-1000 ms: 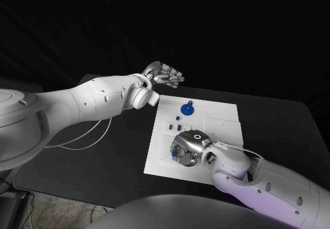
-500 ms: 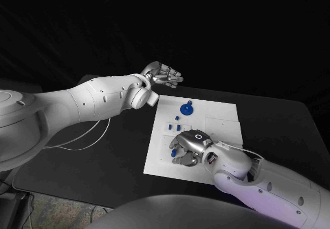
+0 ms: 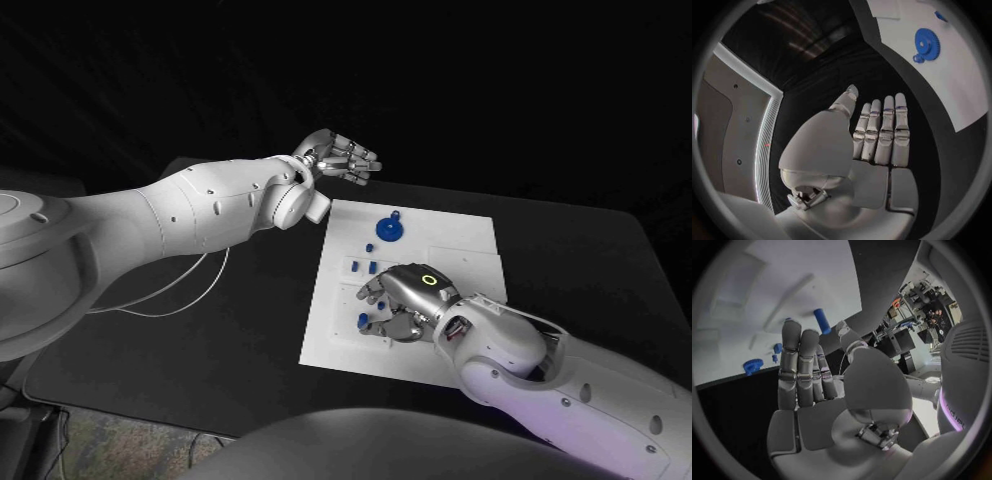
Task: Assemble the parts on the task board
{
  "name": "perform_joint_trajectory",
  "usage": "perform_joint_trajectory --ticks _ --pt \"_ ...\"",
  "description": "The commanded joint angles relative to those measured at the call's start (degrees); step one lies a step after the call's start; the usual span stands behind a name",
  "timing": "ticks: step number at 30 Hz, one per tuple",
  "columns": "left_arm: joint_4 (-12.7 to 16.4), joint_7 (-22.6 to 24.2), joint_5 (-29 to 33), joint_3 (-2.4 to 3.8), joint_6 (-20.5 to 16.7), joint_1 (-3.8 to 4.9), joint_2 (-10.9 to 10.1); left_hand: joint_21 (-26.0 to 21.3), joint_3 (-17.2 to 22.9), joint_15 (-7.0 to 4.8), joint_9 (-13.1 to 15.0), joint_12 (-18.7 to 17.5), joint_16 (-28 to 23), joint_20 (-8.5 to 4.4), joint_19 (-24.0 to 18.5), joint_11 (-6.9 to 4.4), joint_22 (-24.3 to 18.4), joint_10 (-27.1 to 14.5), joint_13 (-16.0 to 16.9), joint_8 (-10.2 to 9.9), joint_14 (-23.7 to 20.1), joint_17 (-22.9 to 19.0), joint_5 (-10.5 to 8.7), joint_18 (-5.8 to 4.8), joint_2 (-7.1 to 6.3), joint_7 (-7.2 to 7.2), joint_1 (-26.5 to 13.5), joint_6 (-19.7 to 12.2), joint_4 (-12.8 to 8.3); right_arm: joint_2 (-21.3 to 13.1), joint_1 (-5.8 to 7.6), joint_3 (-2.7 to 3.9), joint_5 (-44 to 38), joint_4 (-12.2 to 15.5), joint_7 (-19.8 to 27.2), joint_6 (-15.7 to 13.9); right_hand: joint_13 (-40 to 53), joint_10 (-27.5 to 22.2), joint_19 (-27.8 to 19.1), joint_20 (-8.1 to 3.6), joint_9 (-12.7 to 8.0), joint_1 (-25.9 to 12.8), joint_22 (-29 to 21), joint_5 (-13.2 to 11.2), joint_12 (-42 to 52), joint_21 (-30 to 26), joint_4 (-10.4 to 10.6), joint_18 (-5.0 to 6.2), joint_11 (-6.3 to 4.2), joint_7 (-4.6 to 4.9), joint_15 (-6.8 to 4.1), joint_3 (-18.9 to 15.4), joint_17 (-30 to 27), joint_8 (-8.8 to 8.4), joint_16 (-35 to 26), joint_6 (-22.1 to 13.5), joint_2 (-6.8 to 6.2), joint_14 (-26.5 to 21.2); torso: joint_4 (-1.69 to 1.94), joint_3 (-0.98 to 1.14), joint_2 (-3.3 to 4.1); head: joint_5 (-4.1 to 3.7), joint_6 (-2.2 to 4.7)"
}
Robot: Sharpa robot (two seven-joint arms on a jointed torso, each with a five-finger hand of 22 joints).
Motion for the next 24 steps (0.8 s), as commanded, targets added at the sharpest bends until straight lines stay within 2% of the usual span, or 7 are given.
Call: perform_joint_trajectory --ticks 1,7,13,15,17,21,24 --pt "0.03 0.45 0.34 0.04 0.62 -0.01 -0.08 0.23 -0.17 0.16 0.05 0.01 -0.24 0.39 -0.17 0.04 -0.07 -0.45 0.07 -0.15 -0.43 -0.04 -0.21 0.08 0.57 -0.10 -0.05 -0.12 0.06 -1.65 0.06 1.74 4.92 1.11 1.12 -2.53 0.03 1.01 2.35 0.33 0.10 -0.75 0.00 0.14 0.77 0.16 1.18 0.55 -0.29 -0.09 0.43 -0.29 0.06 -0.12 0.41 0.51 0.43 0.40 -0.05 -0.02 -0.09 -0.61 0.31" --pt "0.10 1.09 0.37 0.04 0.36 -0.03 -0.48 0.26 -0.39 0.09 0.05 0.01 -0.22 0.37 -0.08 -0.01 -0.08 -0.26 0.07 -0.15 -0.20 0.00 -0.21 0.12 0.47 -0.01 -0.04 -0.42 0.09 -5.16 0.31 5.94 15.83 1.82 1.33 -2.19 0.14 3.13 2.36 -0.03 0.61 -2.37 0.17 2.09 1.54 1.09 3.92 0.44 -0.98 -0.65 -0.05 -2.21 -0.17 -0.12 0.61 1.95 1.76 0.63 0.00 -0.02 -0.10 -1.46 1.01" --pt "-0.13 1.98 0.90 0.03 0.07 -0.26 -0.77 0.24 -0.30 -0.03 0.06 -0.01 -0.21 0.31 -0.10 -0.14 -0.09 0.13 0.05 -0.13 0.14 0.02 -0.12 0.05 0.59 -0.07 0.06 -0.27 0.09 -9.10 0.81 9.98 27.52 0.48 0.99 0.92 3.00 11.84 2.56 -1.89 2.54 -3.49 1.35 6.15 5.65 3.97 5.09 -0.63 -3.95 -2.39 -2.25 -2.72 0.17 -0.05 0.86 5.10 4.44 1.34 -0.08 0.02 -0.30 -2.53 1.34" --pt "-0.17 2.25 1.09 0.03 0.00 -0.39 -0.83 0.27 -0.26 -0.08 0.05 0.00 -0.21 0.25 -0.06 -0.16 -0.07 0.18 0.05 -0.14 0.29 0.02 -0.13 0.01 0.62 -0.09 0.08 -0.22 0.10 -10.21 0.88 10.60 30.20 -0.45 0.32 2.33 7.43 14.17 2.69 -2.90 2.71 -3.24 2.04 7.40 9.08 5.81 4.53 -1.43 -5.17 -2.79 -3.10 -2.56 0.47 -0.25 1.09 5.42 4.75 1.78 -0.14 0.01 -0.48 -2.74 1.41" --pt "-0.21 2.50 1.30 0.03 0.01 -0.55 -0.91 0.33 -0.18 -0.18 0.05 -0.01 -0.19 0.15 0.06 -0.24 -0.04 0.39 0.04 -0.14 0.57 0.03 -0.09 -0.01 0.68 -0.12 0.13 -0.19 0.10 -11.26 0.92 10.99 32.16 -1.49 -0.83 4.41 20.84 9.81 2.62 -3.49 3.05 -4.02 2.57 7.37 16.43 8.16 3.80 -2.38 -5.42 -2.90 -3.39 -2.28 1.30 -0.14 1.58 5.47 5.10 1.74 -0.29 0.01 -0.69 -2.87 1.44" --pt "-0.22 3.14 2.08 0.03 0.66 -0.95 -1.14 0.68 -0.02 -0.42 0.04 -0.02 -0.20 -0.15 0.75 -0.30 0.12 0.52 0.03 -0.16 1.26 0.06 -0.05 0.13 0.79 -0.06 0.20 -0.36 0.10 -13.30 0.97 11.40 35.53 -3.93 -3.81 9.11 34.89 6.68 2.53 -3.57 4.28 -4.57 2.51 3.88 24.83 8.87 4.08 -2.45 -5.88 -3.19 -3.60 -0.35 1.99 -0.16 2.02 5.47 5.69 1.62 -0.39 0.06 -1.13 -3.41 1.27" --pt "-0.01 3.80 2.59 0.03 0.97 -1.24 -1.54 0.75 0.03 -0.48 0.06 0.00 -0.20 -0.20 0.91 -0.37 0.15 0.69 0.04 -0.12 1.47 0.04 -0.04 0.16 0.87 -0.11 0.15 -0.26 0.13 -14.58 0.97 11.54 37.01 -5.42 -5.68 10.76 44.71 4.45 2.58 -3.62 7.16 -5.69 2.55 4.09 30.75 9.26 4.80 -2.56 -5.98 -3.70 -3.70 1.41 4.03 -0.20 3.58 6.27 5.16 1.32 -0.56 0.10 -1.41 -3.67 1.04"
